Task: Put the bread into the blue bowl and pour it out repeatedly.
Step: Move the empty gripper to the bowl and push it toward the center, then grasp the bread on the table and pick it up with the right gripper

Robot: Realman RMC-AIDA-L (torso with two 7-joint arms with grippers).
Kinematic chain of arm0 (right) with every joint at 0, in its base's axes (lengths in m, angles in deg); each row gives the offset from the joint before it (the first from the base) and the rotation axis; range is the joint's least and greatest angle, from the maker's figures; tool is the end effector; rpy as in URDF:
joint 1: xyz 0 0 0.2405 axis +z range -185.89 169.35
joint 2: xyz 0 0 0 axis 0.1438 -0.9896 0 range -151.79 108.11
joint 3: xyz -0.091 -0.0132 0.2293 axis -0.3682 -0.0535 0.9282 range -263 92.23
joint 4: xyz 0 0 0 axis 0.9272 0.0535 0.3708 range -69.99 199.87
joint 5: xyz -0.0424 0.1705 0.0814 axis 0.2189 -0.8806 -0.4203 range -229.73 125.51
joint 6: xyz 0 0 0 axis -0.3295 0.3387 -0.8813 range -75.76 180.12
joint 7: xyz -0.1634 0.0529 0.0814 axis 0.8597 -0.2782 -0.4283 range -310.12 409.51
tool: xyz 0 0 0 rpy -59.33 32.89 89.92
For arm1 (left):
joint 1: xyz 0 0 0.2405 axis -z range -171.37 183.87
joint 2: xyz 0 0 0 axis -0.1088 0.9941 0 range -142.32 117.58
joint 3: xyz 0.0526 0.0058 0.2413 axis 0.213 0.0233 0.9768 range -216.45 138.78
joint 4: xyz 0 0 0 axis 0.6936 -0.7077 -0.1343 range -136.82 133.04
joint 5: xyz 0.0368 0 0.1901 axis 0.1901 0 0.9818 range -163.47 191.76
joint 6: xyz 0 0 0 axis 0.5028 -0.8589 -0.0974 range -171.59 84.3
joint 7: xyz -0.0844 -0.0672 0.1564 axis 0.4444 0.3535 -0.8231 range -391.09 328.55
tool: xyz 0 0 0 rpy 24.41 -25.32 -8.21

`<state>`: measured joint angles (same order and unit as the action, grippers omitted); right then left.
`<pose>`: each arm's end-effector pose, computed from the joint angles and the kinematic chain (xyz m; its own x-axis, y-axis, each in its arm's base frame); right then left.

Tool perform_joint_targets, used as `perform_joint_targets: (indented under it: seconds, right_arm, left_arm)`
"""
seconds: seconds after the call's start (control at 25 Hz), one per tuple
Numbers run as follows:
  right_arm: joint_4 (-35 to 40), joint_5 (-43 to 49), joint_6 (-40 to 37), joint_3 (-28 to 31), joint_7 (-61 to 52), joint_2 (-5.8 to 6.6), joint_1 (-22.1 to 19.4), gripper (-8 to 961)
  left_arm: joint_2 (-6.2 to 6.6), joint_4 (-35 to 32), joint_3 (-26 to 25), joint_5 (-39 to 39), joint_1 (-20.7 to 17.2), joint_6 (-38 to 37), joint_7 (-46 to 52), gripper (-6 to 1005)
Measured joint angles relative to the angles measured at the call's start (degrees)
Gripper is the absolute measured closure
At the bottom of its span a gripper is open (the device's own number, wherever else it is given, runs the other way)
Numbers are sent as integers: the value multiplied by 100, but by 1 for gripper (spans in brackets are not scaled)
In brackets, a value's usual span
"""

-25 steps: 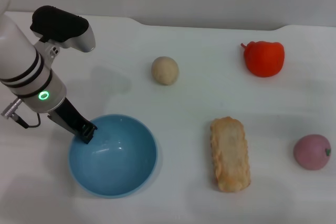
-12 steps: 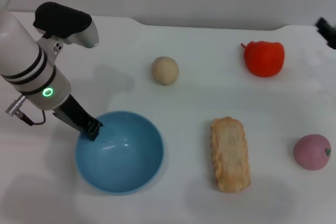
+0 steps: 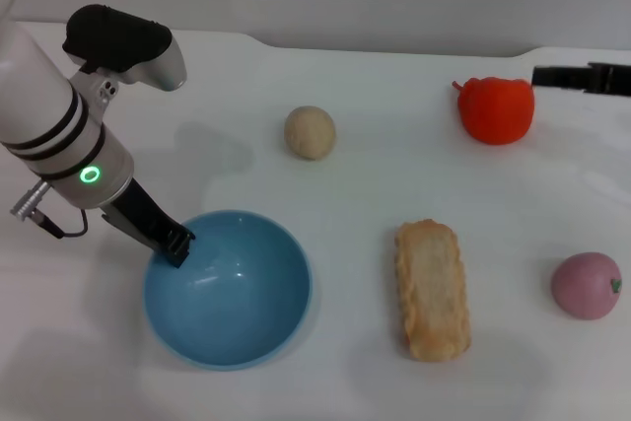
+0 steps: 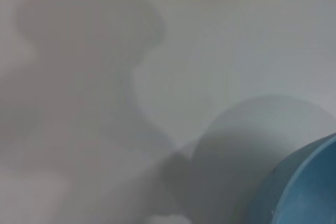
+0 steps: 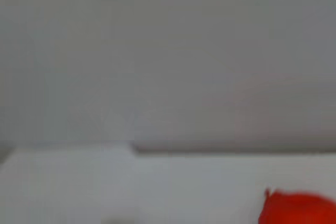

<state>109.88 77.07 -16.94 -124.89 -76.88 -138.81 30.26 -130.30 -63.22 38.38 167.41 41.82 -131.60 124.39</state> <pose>0.2464 0.4176 0.0030 0.4537 -0.7320 -0.5082 -0.8908 -0.3882 -0.2361 -0.2651 0.3262 -0.0451 0.4337 0.8672 -0.2448 0.7200 -0.4968 -0.4845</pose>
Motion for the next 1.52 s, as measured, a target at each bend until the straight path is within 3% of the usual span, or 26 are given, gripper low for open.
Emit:
perform_joint_targets:
  seconds: [0.04,0.24,0.56,0.84,1.52]
  right_arm:
    - [181,621,-490,0,-336,52,200,476]
    - [91,1695,-937,-12,-859,122,608,479]
    - [-122,1772,-1117,-76,-1063,53,660,483]
    - [-580,1727,-1055,-828,-1101,-167,727,486]
    - [-1799,1577,-470,-1311,-1090,-206,1021,495]
  left_arm:
    - [-4,-21,3,0,-14,-8,10,983]
    - [-8,-102,-15,-3,-44,-48,30,983]
    - [-10,-219,-56,-31,-7,-72,48,983]
    - [-20,-356,-61,-84,53,-59,88,982]
    - [-18,-645,-56,-301,83,-58,201,983]
